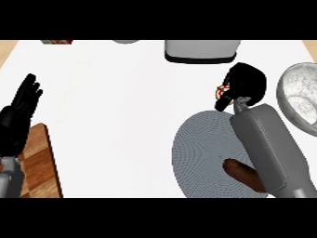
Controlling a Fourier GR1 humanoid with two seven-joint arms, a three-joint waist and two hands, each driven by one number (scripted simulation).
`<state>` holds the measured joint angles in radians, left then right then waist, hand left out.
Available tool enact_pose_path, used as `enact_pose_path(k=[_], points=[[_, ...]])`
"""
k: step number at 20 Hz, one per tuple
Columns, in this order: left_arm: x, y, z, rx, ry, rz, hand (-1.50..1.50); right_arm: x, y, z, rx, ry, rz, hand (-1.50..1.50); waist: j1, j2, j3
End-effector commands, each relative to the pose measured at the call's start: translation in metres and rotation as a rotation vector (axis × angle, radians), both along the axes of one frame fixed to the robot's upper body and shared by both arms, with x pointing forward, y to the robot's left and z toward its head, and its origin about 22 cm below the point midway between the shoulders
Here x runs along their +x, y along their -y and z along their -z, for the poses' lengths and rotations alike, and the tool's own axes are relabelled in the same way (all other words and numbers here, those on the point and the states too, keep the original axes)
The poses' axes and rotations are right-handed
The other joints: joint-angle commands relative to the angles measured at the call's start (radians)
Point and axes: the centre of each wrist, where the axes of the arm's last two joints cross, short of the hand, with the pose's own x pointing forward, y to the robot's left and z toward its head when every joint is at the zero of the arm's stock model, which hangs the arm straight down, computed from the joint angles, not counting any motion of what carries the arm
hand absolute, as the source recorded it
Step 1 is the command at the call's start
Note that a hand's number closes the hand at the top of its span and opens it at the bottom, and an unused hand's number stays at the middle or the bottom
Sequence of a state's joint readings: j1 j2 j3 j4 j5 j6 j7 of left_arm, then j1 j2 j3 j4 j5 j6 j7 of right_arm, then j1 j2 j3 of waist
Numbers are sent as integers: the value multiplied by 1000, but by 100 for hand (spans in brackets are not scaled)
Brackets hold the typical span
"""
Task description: Pick the cupcake from the placemat and place it in the bowl
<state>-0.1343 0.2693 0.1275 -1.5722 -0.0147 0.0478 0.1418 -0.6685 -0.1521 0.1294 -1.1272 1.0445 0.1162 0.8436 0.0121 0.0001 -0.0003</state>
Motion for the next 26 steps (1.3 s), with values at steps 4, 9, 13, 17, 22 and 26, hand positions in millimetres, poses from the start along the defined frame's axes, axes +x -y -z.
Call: enact_pose_path(k=[4, 9, 13, 17, 22, 26], points=[[2, 7, 5, -12, -15, -16, 0, -7, -19, -93, -106, 412, 110, 150, -23, -10, -1], [15, 1, -13, 4, 5, -28, 0, -24, 6, -127, -69, 506, 172, 150, -24, -5, 0], [-4, -1, 16, -6, -8, -27, 0, -31, 57, -144, -52, 529, 246, 150, -20, -3, 0], [1, -15, 3, 5, -5, -26, 0, -38, 76, -130, 3, 545, 251, 150, -17, -2, 0], [-6, -7, 6, 0, 14, -2, 0, -20, 132, -112, 48, 536, 269, 150, -9, 0, 0], [7, -2, 17, 8, 11, 7, 0, -10, 177, -85, 61, 551, 272, 150, -8, 4, 0]])
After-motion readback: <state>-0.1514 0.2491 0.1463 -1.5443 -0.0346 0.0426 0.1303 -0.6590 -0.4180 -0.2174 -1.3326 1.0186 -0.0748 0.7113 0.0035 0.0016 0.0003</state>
